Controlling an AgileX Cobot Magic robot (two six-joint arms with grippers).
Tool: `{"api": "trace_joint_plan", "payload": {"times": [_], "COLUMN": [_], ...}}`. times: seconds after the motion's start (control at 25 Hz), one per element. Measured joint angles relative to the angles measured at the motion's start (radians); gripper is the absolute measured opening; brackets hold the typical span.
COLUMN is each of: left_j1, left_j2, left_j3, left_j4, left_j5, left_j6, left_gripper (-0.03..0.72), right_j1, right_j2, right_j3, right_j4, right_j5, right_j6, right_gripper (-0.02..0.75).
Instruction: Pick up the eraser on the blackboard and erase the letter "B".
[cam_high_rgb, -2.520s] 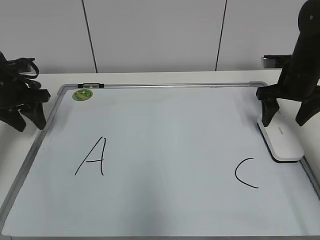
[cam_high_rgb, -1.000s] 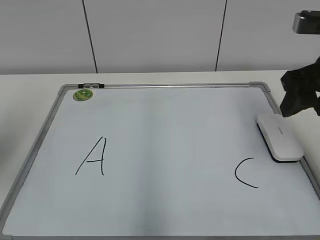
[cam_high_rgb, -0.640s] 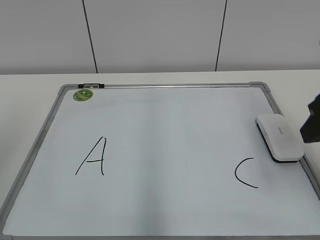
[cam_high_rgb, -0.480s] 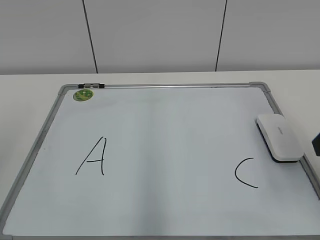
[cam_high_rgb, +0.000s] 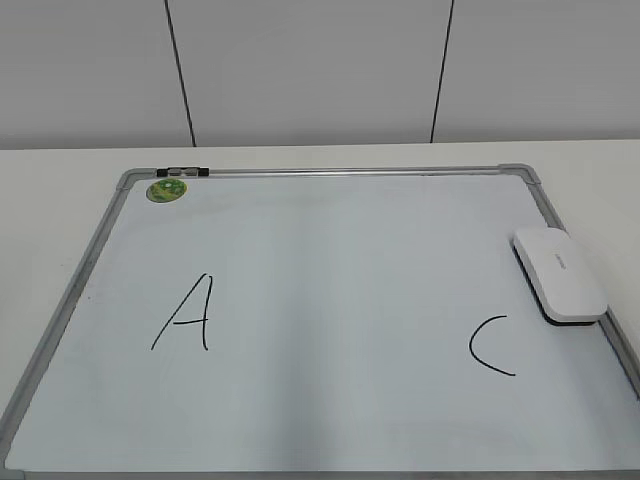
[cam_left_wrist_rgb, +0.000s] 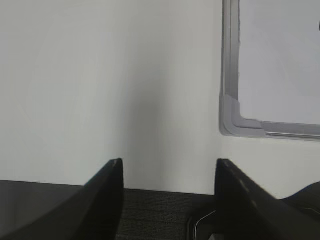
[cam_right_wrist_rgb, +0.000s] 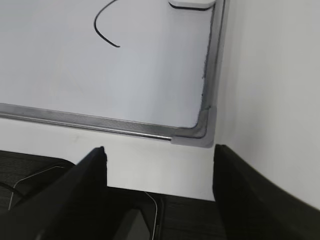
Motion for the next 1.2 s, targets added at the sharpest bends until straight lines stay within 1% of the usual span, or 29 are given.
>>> {"api": "trace_joint_plan", "payload": {"times": [0.2,0.4,0.6,0.84,1.2], "left_j1": [0.0,0.0,-0.006,-0.032,-0.032], "left_j2": [-0.002,-0.002,-0.002,-0.002,-0.002], "left_j3": [0.002,0.005,0.005,0.011,0.017], "left_j4": [0.052,0.054,0.056,0.058,0.06], "left_j5": [0.0,0.0,0.0,-0.002,-0.003], "left_j6": [-0.064,-0.07,-0.07,-0.07,-0.07], "left_gripper": [0.437,0.437,0.437,0.437,0.437], "right_j1": [0.0,0.0,0.0,0.0,0.0], "right_j2": [-0.098,-0.131,-0.131,-0.133,-0.133], "right_j3": [0.08,0.082,0.082,0.104,0.104], "right_j4": [-0.051,-0.091,-0.124,-0.124,-0.122], "right_j5": [0.002,0.002,0.052,0.095,0.098], "right_j6": [0.025,0.031,0.008,-0.005,-0.009], "right_gripper": [0.489,0.488,0.488,0.488,0.486]}}
